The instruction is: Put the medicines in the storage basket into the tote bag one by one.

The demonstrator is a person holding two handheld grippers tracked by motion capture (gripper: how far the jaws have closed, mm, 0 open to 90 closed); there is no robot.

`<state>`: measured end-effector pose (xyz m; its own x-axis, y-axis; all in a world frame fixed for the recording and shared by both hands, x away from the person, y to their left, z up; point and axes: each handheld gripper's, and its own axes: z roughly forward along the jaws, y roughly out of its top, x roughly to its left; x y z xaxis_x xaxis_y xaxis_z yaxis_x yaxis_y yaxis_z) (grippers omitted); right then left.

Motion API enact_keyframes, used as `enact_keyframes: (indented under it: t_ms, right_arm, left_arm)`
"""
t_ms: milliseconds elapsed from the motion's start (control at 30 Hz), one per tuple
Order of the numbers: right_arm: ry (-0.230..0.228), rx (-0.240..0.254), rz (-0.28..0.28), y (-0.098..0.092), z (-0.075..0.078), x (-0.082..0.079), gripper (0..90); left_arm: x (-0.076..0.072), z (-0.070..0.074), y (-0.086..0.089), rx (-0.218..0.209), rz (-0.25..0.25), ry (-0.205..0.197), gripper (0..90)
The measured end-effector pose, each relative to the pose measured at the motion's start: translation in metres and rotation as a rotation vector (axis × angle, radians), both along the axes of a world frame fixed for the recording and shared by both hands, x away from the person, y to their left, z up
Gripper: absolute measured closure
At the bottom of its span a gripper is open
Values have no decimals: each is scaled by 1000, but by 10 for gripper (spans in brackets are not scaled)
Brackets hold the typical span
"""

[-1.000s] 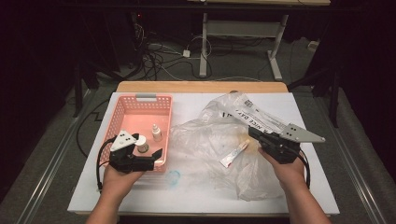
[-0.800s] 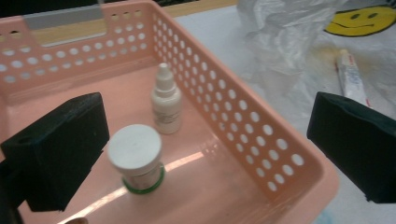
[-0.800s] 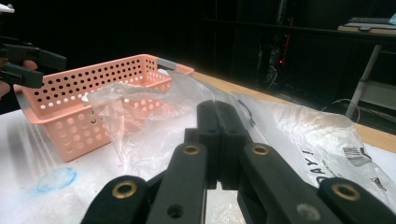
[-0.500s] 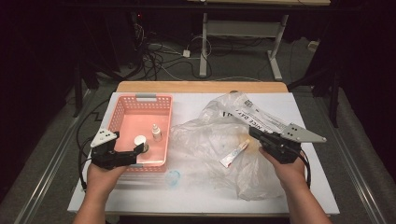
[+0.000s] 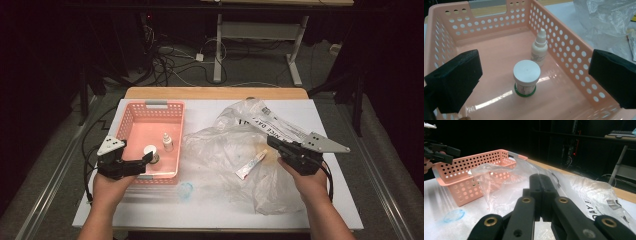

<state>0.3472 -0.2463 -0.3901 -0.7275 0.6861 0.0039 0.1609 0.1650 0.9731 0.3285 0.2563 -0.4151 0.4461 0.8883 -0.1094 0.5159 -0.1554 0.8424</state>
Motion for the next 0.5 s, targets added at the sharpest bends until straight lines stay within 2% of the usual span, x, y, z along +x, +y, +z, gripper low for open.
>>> enact_keyframes:
  t_ms: [267,367,433,500]
  right_arm:
    - [-7,3,0,0,2,0,900]
    - [-7,6,2,0,2,-1,900]
    - [-13,8,6,0,3,-1,900]
    - [-12,11,6,1,3,-1,900]
  left_arm:
    - [5,2,-4,-17,1,2,0]
    - [8,3,-10,24,2,4,0]
    - [13,4,-14,19,-9,26,0]
    - [16,6,-17,34,-3,33,0]
